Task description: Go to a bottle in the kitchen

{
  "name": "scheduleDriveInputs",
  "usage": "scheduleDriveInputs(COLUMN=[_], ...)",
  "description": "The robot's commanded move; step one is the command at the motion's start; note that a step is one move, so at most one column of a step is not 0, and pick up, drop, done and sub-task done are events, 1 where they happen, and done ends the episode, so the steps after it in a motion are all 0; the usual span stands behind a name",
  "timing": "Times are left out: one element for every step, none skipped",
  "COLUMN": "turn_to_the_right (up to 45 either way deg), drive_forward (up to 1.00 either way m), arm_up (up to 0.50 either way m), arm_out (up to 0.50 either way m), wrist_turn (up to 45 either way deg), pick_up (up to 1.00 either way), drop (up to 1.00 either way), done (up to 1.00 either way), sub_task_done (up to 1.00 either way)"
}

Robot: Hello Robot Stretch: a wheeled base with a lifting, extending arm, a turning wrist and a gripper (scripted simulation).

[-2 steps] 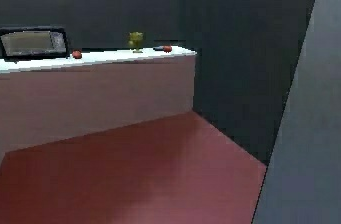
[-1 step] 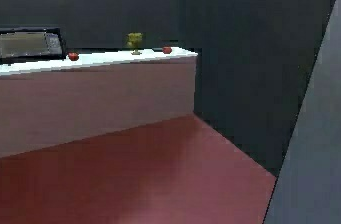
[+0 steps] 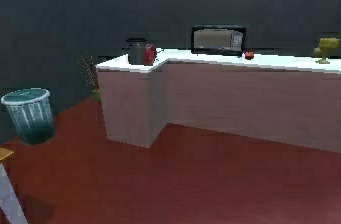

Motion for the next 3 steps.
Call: scheduleDriveInputs(turn_to_the_right=[-18.0,0.0,-45.0], drive_forward=[0.00,0.35,0.00], arm_up=[0.00,0.00,0.00], arm_out=[0.00,0.00,0.00], wrist_turn=[0.0,0.0,0.0], pick_up=[0.00,0.00,0.00], drop=[0.00,0.00,0.00], done=[0.00,0.00,0.00], sub_task_done=[0.00,0.00,0.00])
